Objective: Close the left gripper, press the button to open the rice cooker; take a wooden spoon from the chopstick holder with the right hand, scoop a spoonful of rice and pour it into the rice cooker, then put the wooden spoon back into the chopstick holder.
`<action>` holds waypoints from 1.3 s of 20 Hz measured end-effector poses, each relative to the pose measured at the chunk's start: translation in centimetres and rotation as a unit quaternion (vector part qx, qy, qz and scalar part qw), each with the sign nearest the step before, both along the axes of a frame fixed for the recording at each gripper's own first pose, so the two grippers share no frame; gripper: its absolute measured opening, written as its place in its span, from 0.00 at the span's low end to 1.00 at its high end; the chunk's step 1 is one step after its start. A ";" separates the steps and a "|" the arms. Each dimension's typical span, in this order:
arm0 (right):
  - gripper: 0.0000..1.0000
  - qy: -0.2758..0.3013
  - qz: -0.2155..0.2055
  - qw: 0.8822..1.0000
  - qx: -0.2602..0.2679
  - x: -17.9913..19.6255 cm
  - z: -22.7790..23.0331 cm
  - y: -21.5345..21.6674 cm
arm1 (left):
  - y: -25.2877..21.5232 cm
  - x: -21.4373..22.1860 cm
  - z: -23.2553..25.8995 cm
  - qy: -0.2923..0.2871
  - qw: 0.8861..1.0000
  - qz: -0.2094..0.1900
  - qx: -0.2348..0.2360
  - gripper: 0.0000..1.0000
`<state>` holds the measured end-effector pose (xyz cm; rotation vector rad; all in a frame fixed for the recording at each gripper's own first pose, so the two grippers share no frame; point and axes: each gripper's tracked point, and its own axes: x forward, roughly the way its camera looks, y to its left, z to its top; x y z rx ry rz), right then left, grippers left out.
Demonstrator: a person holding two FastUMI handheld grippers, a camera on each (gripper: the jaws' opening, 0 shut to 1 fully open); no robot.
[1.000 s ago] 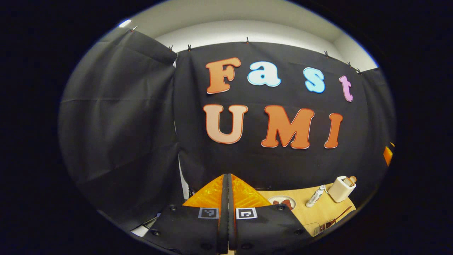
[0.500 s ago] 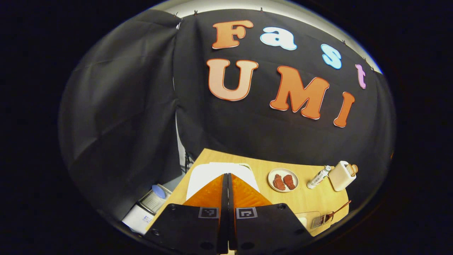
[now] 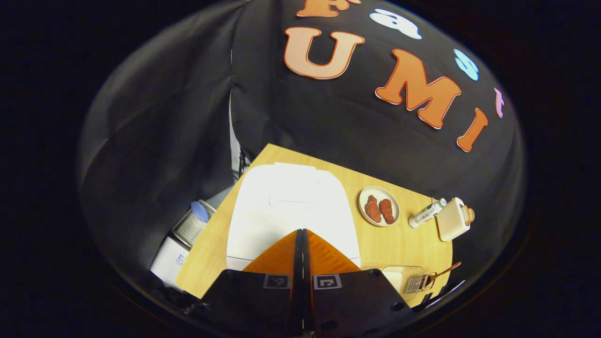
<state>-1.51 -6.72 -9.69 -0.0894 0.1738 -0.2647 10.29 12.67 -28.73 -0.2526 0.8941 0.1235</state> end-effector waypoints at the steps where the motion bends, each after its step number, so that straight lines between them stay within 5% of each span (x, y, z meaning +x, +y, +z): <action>1: 0.95 0.005 -0.002 1.000 -0.002 0.0 -0.4 -0.1 | -0.2 0.0 -0.9 0.013 1.000 0.002 -0.015 0.06; 9: 0.95 0.039 -0.016 0.999 0.001 -0.4 -3.0 -0.9 | -1.2 -0.6 -7.1 0.077 0.994 0.018 -0.074 0.04; 14: 0.95 0.052 -0.016 0.999 0.003 -0.2 -4.1 -0.8 | -1.1 -0.1 -7.7 0.069 0.991 0.029 -0.109 0.04; 21: 0.95 0.070 -0.009 0.997 0.020 -0.5 -6.0 -0.5 | -1.2 -0.2 -7.6 0.058 0.995 0.020 -0.079 0.05; 26: 0.95 0.094 -0.016 0.995 0.025 -1.5 -7.6 -1.6 | -0.7 -0.3 -3.1 -0.034 0.998 0.013 -0.046 0.06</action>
